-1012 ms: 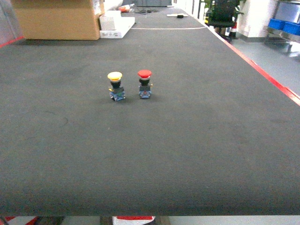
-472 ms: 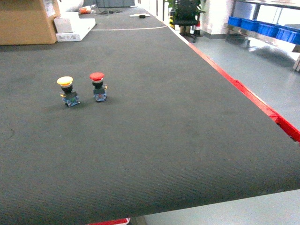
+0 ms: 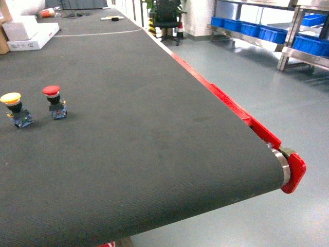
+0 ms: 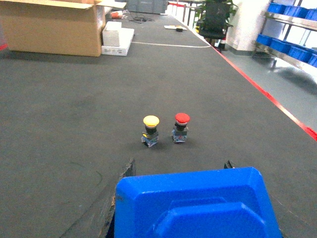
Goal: Pick blue part to blue bin on bottom shelf
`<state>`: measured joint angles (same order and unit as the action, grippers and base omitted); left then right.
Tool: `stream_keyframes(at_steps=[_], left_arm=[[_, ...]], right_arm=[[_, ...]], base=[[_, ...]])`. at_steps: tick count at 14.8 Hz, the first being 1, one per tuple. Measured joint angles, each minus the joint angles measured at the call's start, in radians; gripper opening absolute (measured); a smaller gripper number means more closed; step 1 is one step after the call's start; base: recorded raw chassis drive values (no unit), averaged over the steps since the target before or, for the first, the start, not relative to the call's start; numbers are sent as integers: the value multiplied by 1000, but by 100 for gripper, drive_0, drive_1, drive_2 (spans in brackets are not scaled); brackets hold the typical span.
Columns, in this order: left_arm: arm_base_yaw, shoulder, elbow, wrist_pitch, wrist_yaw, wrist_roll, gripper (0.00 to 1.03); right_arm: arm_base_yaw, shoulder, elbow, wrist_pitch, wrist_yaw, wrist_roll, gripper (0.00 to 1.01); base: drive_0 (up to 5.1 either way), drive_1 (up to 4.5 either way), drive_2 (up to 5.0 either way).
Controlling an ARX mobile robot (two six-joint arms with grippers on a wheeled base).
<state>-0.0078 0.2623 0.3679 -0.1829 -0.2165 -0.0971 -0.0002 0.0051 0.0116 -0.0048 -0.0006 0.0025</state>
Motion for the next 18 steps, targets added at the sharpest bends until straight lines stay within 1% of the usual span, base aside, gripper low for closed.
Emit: stream_keyframes(at_steps=[18], left_arm=[[0,0,0,0,0,0,44]], right_arm=[[0,0,0,0,0,0,98]], base=[[-164,-164,-164]])
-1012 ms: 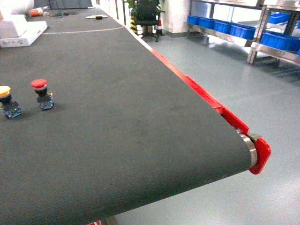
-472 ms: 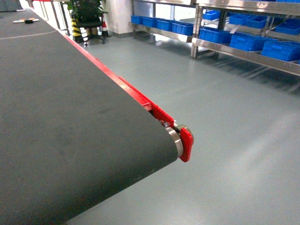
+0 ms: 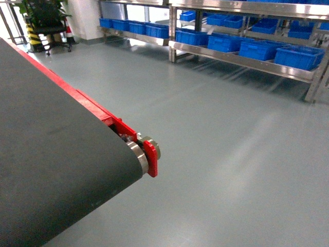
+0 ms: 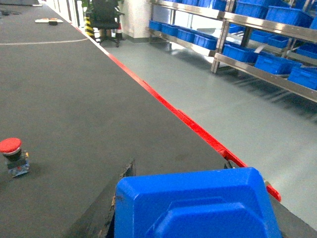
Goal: Pick blue part to blue bin on bottom shelf
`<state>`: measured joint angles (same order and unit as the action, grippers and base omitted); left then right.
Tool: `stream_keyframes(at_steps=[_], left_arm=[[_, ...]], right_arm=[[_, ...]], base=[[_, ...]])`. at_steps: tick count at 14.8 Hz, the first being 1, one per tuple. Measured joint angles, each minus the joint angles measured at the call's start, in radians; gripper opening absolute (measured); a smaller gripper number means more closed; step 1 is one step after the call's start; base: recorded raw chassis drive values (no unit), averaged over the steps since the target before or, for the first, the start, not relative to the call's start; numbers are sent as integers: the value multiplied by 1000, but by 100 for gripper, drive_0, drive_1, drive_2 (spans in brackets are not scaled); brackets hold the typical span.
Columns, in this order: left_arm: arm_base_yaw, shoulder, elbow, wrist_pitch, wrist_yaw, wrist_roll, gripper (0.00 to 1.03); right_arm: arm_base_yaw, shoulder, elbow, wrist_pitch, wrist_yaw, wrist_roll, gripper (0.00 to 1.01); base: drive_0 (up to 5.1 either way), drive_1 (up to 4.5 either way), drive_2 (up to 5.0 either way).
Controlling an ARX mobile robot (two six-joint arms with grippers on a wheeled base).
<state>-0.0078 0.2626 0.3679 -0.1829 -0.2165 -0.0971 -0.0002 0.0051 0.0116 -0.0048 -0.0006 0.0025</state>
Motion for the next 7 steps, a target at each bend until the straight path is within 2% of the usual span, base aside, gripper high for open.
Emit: stream_keyframes(at_steps=[7], left_arm=[[0,0,0,0,0,0,44]], right_arm=[[0,0,0,0,0,0,98]], base=[[-168,-168,-168]])
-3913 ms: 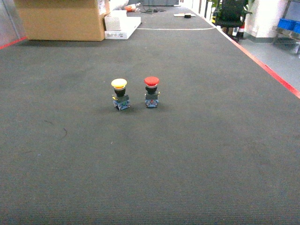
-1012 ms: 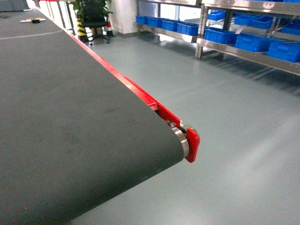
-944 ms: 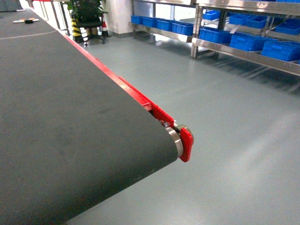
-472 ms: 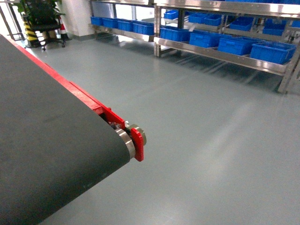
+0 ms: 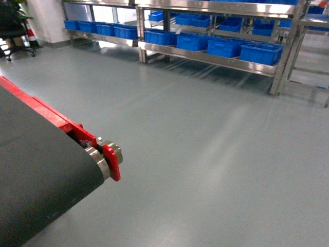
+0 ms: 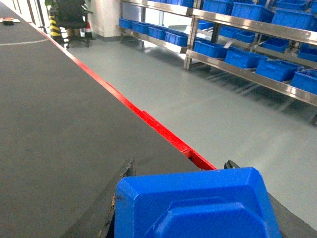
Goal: Pick blue part to blue bin on bottom shelf
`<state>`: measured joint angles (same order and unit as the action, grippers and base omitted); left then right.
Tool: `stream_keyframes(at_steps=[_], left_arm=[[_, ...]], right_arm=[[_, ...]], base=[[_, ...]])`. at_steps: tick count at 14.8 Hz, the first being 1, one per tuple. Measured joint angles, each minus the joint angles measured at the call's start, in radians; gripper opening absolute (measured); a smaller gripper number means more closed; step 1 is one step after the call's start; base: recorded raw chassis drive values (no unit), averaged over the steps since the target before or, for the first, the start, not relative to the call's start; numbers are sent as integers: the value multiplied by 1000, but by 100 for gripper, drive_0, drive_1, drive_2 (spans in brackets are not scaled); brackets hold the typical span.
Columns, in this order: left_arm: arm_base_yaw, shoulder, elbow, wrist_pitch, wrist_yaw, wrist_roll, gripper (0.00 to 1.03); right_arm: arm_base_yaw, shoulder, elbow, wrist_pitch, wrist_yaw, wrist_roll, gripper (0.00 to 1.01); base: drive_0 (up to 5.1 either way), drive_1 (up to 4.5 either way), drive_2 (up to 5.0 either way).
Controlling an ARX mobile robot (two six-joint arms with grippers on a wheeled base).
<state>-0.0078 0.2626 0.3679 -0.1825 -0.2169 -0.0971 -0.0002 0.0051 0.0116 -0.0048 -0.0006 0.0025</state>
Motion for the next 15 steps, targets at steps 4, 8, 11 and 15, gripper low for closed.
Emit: stream_keyframes(at_steps=[4,8,11,15], left_arm=[[0,0,0,0,0,0,44],[0,0,0,0,0,0,44],[0,1,0,0,0,0,44],[0,1,0,0,0,0,44]], right_arm=[[0,0,0,0,0,0,98],[0,0,0,0,0,0,98],[0,0,0,0,0,0,98],[0,0,0,0,0,0,98]], base=[[-159,-159,-159],[-164,-164,-164],[-154,-154,-154],[-163,-163,-163]])
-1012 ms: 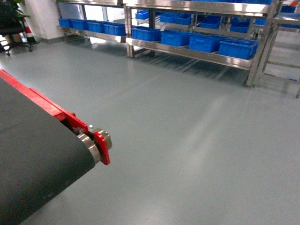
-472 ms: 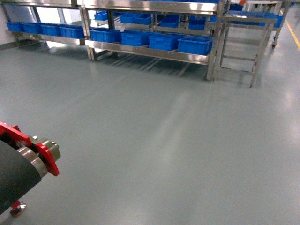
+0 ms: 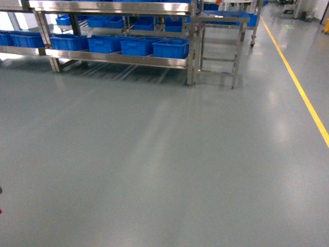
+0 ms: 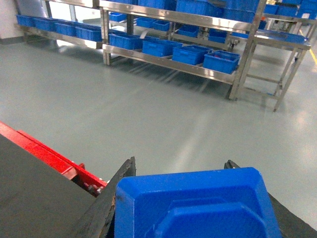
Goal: Pick blue part to blue bin on bottom shelf
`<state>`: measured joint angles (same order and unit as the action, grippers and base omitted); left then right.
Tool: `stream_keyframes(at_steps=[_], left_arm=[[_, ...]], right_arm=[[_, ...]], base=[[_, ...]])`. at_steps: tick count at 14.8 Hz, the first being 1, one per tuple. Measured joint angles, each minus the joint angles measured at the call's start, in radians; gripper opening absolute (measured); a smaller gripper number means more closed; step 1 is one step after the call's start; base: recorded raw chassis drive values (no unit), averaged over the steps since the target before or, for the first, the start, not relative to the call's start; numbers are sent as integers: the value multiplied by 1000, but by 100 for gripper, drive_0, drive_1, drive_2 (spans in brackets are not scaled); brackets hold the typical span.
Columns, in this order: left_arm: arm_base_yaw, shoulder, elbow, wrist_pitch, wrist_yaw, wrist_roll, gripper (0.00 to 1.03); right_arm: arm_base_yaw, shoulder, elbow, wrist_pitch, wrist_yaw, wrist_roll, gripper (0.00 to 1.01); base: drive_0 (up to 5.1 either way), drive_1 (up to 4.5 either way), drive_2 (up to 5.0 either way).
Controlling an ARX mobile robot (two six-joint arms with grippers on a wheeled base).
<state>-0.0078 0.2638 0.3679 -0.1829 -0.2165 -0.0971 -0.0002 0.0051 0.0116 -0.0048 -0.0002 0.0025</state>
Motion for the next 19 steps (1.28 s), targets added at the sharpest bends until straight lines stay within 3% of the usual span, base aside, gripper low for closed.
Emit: stream_keyframes(at_steps=[7,12,19], left_arm=[[0,1,0,0,0,0,44],[-3,-3,0,3,2,0,44],[-3,0,0,-2,-1,0,44]], right_arm=[[0,0,0,1,0,0,98],[0,0,0,2,0,0,98],[0,0,0,0,0,0,98]], base=[[-114,-114,-114],[-5,213,-223],[8,435,-419]])
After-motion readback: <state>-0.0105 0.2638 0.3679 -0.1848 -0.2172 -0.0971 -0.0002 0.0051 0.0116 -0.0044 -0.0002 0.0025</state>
